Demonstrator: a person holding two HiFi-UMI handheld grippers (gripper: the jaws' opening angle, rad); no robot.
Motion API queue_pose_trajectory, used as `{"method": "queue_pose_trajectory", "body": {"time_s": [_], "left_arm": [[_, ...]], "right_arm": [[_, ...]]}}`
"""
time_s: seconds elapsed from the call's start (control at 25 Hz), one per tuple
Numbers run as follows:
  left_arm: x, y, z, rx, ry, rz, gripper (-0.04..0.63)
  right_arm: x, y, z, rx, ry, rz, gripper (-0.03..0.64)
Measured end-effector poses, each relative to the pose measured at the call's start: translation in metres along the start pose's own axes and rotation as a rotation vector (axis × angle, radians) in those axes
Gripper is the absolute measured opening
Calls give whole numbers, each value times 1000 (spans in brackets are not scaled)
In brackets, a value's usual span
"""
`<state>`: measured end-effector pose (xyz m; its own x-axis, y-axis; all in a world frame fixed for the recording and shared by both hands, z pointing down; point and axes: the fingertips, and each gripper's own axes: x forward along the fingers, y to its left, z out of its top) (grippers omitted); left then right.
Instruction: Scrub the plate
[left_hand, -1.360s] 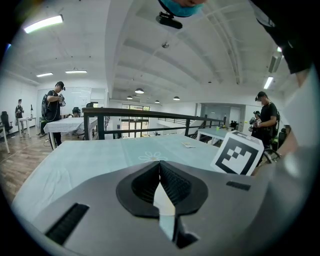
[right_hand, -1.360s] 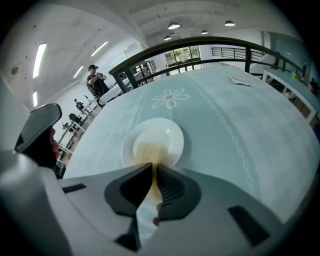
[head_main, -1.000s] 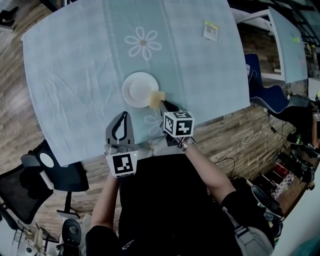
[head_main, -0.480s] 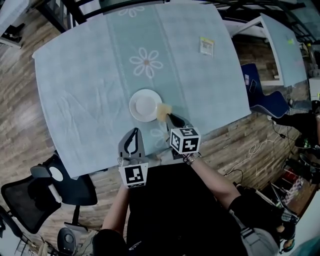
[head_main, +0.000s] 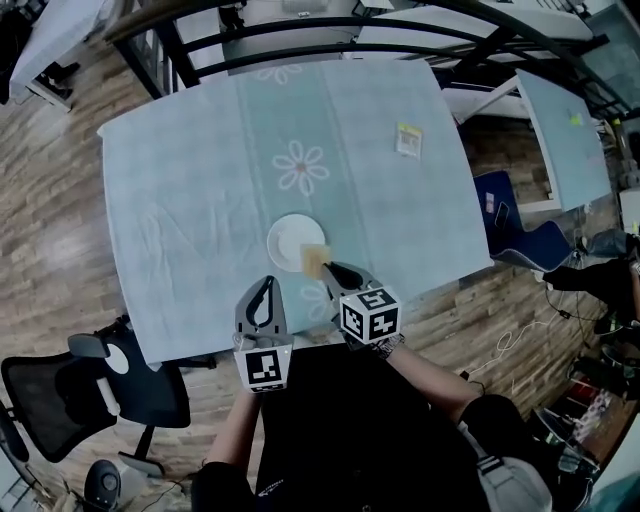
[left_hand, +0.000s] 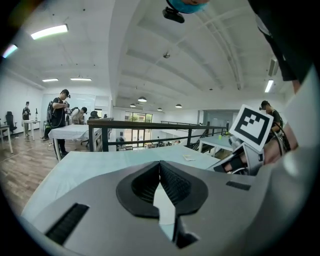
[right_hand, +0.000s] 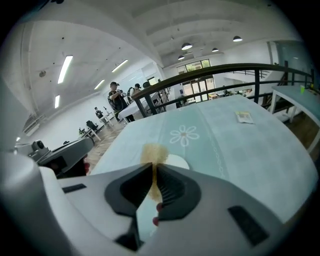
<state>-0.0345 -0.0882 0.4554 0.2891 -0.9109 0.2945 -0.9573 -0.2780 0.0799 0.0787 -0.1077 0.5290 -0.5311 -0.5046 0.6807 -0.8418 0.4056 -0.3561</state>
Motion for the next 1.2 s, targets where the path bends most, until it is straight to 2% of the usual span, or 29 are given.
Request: {"method": "queue_pose_trajectory", "body": {"time_s": [0.12, 0.28, 0.48, 0.6, 0.84, 0.96, 1.2], "left_arm": [[-1, -3, 7, 10, 13, 25, 14], [2, -28, 25, -5, -11, 56, 14], [-2, -93, 74, -29, -92, 19, 14], [-4, -131, 95, -36, -128, -4, 14], [5, -180, 102, -11, -146, -34, 14], [-1, -197, 99, 16, -164, -19, 14], [-10, -207, 100, 5, -199, 49, 14]], "right_arm": [[-21, 12, 15, -31, -17, 61, 35], [-66, 13, 41, -87, -108, 105, 35], [-127, -10, 63, -1, -222, 103, 35], [-157, -23, 71, 3, -283, 101, 35], [-198, -47, 82, -114, -426, 56, 35], [-210, -53, 79, -155, -451, 87, 35], [-224, -54, 83, -209, -501, 158, 35]]}}
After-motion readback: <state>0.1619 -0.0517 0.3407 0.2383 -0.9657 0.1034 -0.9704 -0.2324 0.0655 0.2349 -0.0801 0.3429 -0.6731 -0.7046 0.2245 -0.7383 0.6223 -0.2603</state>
